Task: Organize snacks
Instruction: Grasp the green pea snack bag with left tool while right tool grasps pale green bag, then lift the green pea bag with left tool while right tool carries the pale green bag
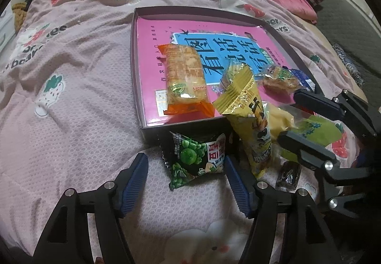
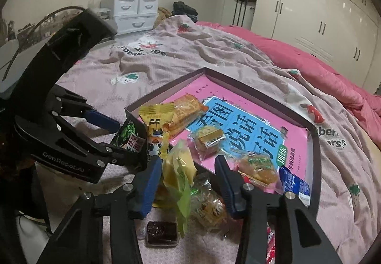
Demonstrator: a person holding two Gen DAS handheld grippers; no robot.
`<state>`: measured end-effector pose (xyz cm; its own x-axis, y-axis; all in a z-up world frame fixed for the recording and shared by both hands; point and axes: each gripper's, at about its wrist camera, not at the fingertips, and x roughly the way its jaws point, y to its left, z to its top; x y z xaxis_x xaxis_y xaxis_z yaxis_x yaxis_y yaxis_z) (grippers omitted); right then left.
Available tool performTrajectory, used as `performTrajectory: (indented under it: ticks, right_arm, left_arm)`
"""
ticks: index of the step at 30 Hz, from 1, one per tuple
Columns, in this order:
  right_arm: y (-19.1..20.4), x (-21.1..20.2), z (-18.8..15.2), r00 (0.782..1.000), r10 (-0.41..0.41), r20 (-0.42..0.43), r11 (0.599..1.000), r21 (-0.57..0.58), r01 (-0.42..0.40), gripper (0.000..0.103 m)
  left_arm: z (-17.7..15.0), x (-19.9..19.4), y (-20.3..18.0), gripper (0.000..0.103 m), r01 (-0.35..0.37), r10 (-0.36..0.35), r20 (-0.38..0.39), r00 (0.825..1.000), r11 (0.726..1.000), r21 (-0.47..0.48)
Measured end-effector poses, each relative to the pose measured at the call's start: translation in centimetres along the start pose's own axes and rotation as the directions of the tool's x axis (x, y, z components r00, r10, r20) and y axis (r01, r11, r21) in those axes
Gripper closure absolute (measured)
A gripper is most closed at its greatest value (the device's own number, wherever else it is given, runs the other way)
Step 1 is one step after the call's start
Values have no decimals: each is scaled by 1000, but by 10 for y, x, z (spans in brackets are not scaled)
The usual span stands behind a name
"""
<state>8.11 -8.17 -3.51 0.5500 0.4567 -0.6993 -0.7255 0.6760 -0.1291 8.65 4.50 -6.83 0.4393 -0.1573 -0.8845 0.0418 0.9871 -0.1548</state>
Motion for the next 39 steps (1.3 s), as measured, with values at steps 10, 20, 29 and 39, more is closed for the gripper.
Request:
performTrajectory:
  ticks: [10, 20, 29, 39]
  right_arm:
    - [15, 21, -1, 999, 0, -36, 995, -103, -3, 69]
    - [5, 10, -3, 999, 41, -23, 999, -25, -42, 70]
    - [-2, 0, -4, 997, 79, -1, 996, 32, -79, 69]
    - [-6, -17, -4, 997, 61, 37, 996, 56, -63, 69]
  left_arm:
    - [3, 12, 2, 32, 33, -34, -13, 999, 999, -31]
    - [3, 15, -11, 53, 46, -46, -10, 999, 999, -22]
    - [1, 5, -14, 69, 86, -86, 5, 996, 996, -14]
    - [-10, -12, -11, 73, 107, -107, 11, 994, 994, -15]
